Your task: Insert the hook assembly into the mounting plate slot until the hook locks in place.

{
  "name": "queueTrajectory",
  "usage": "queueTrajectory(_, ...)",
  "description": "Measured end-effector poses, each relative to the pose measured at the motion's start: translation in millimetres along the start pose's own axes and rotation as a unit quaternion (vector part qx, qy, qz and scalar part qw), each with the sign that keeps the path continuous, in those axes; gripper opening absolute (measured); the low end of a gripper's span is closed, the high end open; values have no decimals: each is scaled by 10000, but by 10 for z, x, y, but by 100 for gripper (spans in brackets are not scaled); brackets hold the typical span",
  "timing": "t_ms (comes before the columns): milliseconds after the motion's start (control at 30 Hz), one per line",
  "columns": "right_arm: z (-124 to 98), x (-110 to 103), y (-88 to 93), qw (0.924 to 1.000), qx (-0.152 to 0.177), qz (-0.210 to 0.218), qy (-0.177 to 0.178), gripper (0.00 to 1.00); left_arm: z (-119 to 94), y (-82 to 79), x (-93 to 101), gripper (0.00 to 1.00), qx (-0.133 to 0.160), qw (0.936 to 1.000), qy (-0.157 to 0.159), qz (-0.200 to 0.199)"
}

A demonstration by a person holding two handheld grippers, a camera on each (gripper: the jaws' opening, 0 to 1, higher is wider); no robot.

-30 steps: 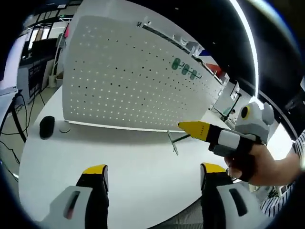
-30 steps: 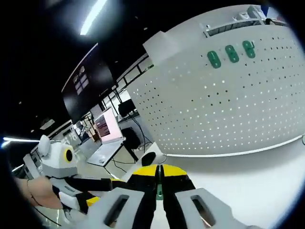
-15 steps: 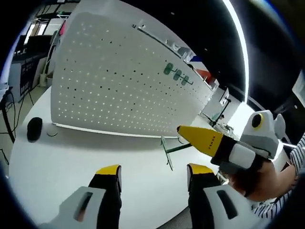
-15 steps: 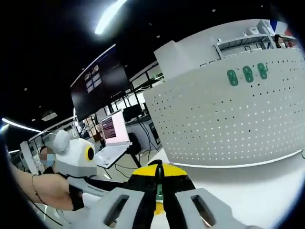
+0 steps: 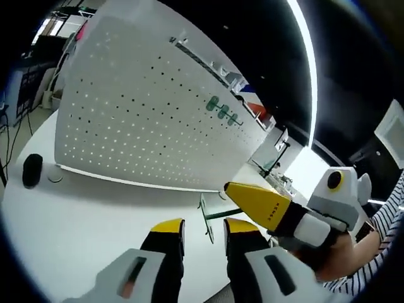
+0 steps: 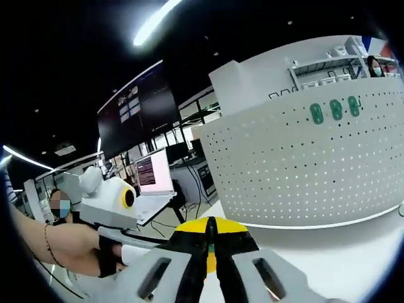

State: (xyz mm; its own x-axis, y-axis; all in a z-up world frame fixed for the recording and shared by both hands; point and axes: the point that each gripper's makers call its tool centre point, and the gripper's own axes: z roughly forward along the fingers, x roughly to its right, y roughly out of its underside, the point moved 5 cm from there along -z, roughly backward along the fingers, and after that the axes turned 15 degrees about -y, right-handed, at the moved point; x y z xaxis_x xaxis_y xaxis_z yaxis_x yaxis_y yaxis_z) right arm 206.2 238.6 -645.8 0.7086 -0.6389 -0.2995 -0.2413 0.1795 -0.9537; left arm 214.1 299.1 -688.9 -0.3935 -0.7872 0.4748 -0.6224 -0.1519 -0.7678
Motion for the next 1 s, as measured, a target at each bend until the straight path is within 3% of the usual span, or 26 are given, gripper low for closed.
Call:
queueTrajectory(200,-5,11,-50,9999,63,-116,49,0,13,-7,37,10,22,9996,152,-239)
queueTrajectory(333,-10,11,-42,9998,25,-197,6,0,13,-24,41,5,38,9994,206,-292)
queueTrajectory(733,-119,-41,8,9997,132,-93,157,0,-18,18,66,2,-71,9990,299,-331)
queueTrajectory(1000,-121,-26,37,9998,-134,112,83,0,-22,52,62,1,-258,9991,203,-273)
